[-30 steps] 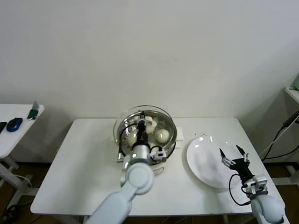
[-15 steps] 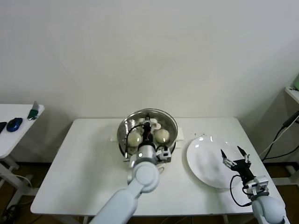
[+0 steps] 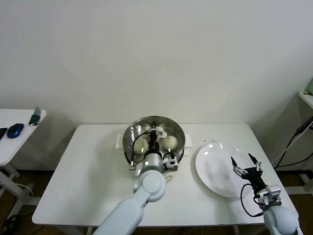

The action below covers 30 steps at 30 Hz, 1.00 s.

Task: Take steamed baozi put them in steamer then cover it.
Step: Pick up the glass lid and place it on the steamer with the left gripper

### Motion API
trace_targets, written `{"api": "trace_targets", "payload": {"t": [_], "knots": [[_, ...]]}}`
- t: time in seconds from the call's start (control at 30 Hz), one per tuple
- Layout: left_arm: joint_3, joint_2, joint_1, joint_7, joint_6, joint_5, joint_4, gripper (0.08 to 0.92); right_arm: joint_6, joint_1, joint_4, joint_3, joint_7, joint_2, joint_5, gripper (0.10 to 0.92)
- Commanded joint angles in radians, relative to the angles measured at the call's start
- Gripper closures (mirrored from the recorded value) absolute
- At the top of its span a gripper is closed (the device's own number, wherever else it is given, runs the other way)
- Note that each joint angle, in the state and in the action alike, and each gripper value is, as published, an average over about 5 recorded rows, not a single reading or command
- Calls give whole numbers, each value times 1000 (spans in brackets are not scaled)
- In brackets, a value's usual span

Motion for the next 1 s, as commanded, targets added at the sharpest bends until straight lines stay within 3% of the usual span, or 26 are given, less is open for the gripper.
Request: {"api": "trace_targets", "payload": {"t": [0.03, 0.73, 0.83, 1.0], "knots": [[2, 2, -2, -28, 49, -19, 18, 842, 0, 1, 2, 2, -1, 0, 0, 203], [7, 24, -3, -41, 49, -31, 17, 842, 2, -6, 8, 7, -8, 9, -5, 203], [6, 42, -1, -31, 49, -47, -8, 816, 0, -8, 9, 9, -10, 9, -5, 203], [0, 76, 13, -15, 49, -76, -73, 682, -6, -9, 11, 10, -14, 7, -4, 203]]}}
